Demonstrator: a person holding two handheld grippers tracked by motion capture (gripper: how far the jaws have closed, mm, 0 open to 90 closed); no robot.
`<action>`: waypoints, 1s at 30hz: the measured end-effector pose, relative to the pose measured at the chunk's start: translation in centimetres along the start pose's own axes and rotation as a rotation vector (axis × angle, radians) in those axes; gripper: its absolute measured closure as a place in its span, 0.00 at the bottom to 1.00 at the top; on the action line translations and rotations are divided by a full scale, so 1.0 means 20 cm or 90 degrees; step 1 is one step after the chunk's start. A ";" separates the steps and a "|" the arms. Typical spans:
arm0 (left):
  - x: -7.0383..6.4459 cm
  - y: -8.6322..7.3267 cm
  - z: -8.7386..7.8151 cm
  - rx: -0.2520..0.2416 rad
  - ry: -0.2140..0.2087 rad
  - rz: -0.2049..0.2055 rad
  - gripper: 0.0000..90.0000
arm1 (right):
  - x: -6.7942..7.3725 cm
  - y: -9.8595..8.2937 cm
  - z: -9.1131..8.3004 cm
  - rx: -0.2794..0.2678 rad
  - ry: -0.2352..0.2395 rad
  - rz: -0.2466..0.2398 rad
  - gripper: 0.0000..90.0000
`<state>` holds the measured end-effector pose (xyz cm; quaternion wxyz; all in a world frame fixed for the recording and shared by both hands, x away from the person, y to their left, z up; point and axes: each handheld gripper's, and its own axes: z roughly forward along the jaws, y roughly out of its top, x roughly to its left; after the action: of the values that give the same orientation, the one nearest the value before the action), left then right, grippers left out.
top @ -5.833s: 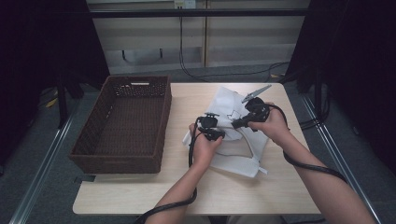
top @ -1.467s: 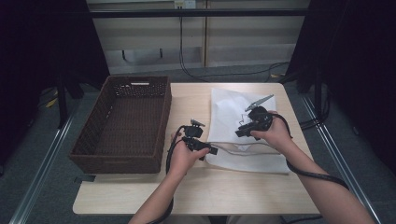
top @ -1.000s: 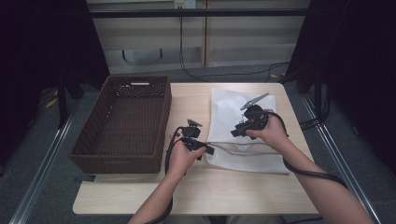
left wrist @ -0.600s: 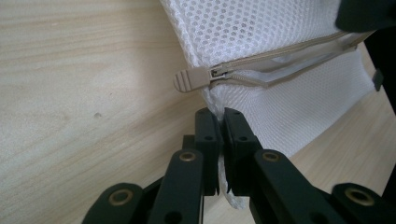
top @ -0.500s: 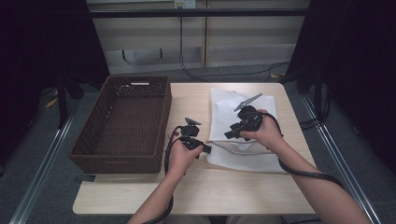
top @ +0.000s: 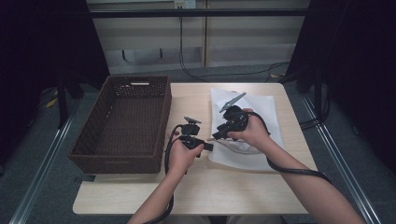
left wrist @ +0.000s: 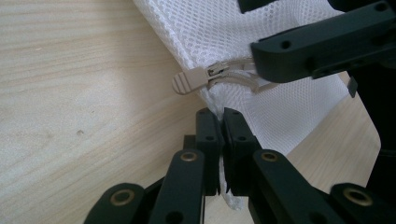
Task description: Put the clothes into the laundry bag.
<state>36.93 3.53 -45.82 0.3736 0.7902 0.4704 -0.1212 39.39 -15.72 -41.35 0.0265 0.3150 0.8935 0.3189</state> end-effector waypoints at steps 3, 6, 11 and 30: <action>0.00 0.00 0.00 -0.003 0.000 0.004 0.96 | 0.01 0.02 0.02 0.003 0.002 -0.006 0.63; 0.00 0.00 -0.01 -0.002 -0.005 0.003 0.96 | 0.02 0.04 0.07 0.014 0.003 -0.023 0.66; 0.00 0.00 -0.01 -0.003 -0.001 0.006 0.96 | 0.03 0.07 0.10 0.019 0.006 -0.032 0.67; 0.00 0.01 -0.01 -0.003 -0.001 0.004 0.96 | 0.03 0.09 0.18 0.046 0.010 -0.047 0.73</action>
<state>37.04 3.66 -45.72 0.3762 0.7908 0.4678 -0.1196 40.76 -12.28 -42.99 0.0196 0.2799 0.9157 0.2877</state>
